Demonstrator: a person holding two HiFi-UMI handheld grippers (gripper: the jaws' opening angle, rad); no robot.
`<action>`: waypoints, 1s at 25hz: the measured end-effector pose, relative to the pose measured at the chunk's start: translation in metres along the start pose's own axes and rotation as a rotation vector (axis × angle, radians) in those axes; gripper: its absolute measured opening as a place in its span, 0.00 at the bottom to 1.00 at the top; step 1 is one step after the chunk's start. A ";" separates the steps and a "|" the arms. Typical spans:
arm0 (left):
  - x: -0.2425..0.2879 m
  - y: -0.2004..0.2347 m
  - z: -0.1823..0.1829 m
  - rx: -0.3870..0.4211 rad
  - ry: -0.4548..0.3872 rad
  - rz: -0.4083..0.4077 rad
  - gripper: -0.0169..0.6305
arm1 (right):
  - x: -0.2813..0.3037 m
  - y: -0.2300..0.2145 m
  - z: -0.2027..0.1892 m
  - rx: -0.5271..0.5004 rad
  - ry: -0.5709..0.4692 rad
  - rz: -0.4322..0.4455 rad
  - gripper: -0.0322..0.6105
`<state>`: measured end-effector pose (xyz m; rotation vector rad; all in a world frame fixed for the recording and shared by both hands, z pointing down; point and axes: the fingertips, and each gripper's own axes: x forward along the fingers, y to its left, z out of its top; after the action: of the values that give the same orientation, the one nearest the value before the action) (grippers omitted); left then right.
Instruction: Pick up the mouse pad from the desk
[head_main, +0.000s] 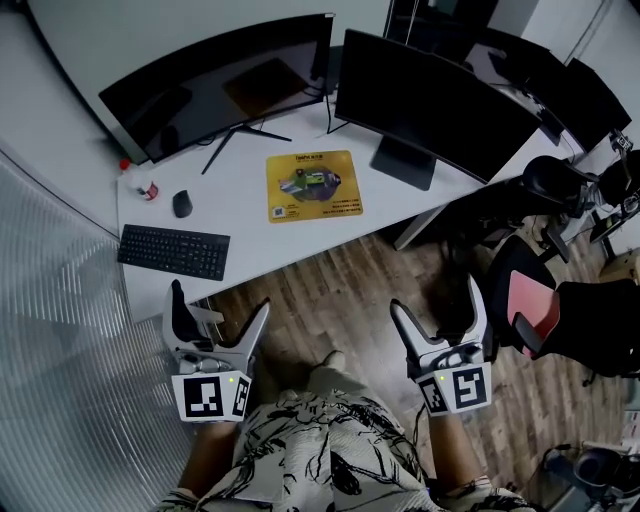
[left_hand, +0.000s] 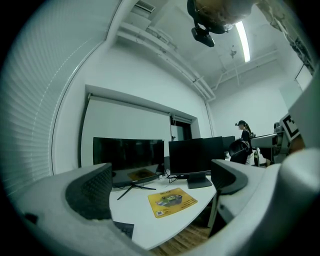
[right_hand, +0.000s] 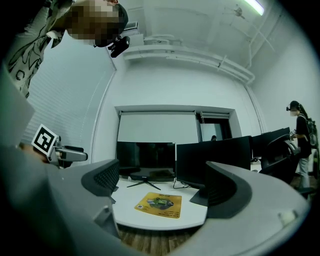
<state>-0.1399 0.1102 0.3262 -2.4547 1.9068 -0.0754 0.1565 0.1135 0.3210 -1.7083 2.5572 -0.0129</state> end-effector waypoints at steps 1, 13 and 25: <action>0.003 -0.001 0.001 0.004 -0.004 0.007 0.95 | 0.003 -0.004 0.000 0.002 -0.001 0.003 0.87; 0.028 -0.034 0.003 0.010 0.009 0.058 0.95 | 0.018 -0.045 -0.005 0.018 -0.003 0.044 0.87; 0.041 -0.033 -0.008 0.011 0.044 0.072 0.95 | 0.036 -0.056 -0.017 0.042 0.011 0.057 0.87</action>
<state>-0.0982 0.0789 0.3369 -2.3942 2.0040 -0.1387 0.1932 0.0582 0.3381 -1.6242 2.5931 -0.0723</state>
